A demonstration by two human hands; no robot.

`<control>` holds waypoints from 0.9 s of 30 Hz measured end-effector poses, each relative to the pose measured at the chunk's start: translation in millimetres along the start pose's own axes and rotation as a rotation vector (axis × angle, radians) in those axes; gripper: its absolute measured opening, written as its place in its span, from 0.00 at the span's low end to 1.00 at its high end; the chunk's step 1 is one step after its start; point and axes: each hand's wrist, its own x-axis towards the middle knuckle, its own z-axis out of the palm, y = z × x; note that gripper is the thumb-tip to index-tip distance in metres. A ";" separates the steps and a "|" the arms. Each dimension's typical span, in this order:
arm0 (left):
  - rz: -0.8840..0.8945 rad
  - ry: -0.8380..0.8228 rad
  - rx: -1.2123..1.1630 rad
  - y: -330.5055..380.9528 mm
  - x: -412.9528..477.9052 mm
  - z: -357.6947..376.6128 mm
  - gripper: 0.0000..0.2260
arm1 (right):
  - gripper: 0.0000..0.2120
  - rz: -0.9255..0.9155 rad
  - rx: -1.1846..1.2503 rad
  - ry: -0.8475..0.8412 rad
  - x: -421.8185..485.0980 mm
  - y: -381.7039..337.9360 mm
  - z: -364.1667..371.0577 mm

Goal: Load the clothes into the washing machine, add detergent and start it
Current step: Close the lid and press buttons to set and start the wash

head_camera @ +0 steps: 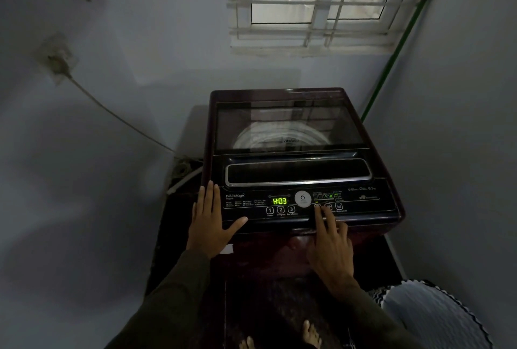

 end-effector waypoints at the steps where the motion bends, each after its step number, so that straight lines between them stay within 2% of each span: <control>1: -0.001 -0.002 0.002 -0.1 0.4 0.0 0.50 | 0.41 -0.003 -0.005 0.009 -0.5 -0.2 0.1; 12: -0.005 -0.015 0.013 0.9 -0.6 -1.9 0.51 | 0.41 0.014 0.015 0.015 -2.8 10.8 -5.2; 18: -0.002 -0.006 0.000 1.3 -0.3 -1.8 0.50 | 0.42 0.051 0.177 0.003 -0.5 3.9 -11.3; 27: -0.010 -0.018 0.023 0.6 0.5 -1.1 0.50 | 0.39 0.030 0.138 -0.013 0.3 8.4 -20.4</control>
